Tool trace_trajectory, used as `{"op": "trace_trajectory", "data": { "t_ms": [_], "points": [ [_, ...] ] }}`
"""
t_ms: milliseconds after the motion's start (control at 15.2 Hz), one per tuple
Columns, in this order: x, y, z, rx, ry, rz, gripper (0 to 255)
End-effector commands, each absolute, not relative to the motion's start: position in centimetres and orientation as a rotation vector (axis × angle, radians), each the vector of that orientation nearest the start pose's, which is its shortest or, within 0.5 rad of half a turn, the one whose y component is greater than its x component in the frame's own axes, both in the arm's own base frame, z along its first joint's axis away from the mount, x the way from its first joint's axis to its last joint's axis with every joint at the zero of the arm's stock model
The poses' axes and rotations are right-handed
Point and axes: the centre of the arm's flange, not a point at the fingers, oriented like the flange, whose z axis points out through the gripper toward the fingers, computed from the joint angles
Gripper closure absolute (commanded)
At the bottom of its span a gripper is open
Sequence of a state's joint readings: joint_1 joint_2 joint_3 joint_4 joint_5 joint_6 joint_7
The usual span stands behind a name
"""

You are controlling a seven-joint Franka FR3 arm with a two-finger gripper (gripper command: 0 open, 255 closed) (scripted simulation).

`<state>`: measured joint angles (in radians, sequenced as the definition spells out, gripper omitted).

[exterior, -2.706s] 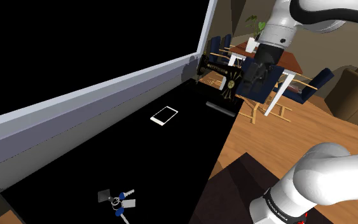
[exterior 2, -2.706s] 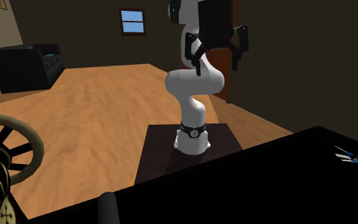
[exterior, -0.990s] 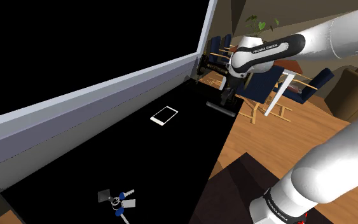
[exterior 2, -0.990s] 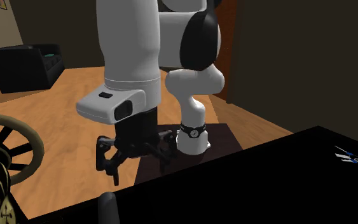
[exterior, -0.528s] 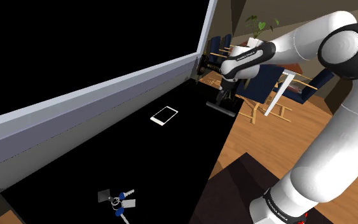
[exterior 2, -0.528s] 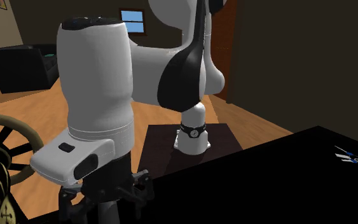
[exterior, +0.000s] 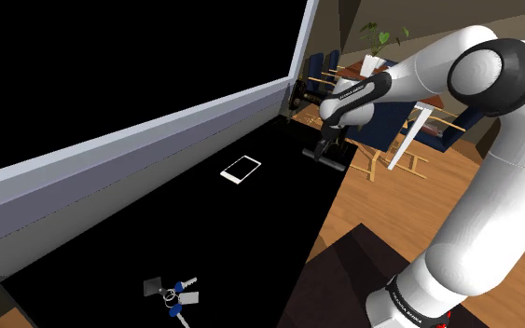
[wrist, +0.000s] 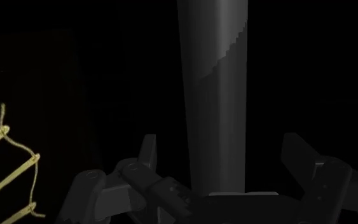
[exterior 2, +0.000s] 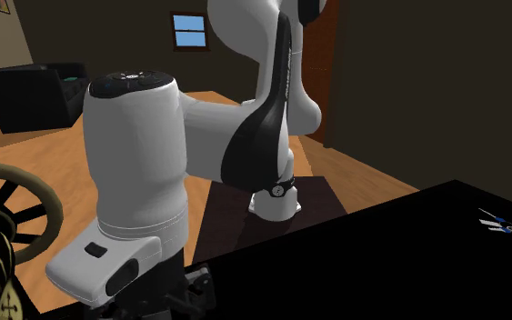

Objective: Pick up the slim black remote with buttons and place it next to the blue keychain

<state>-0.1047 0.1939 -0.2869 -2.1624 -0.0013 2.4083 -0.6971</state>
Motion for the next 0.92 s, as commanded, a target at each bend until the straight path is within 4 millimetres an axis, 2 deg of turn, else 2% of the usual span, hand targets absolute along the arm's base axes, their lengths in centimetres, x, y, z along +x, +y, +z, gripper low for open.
{"op": "trace_trajectory", "data": {
  "t_ms": [0,396,462,858],
  "points": [
    [52.4,-21.38,31.47,-3.181,-0.502,-0.037,0],
    [52.4,-21.38,31.47,-3.18,-0.502,-0.037,0],
    [52.4,-21.38,31.47,-3.18,-0.502,-0.037,255],
    [52.36,-21.4,31.45,-3.18,-0.502,-0.037,255]
  ]
}}
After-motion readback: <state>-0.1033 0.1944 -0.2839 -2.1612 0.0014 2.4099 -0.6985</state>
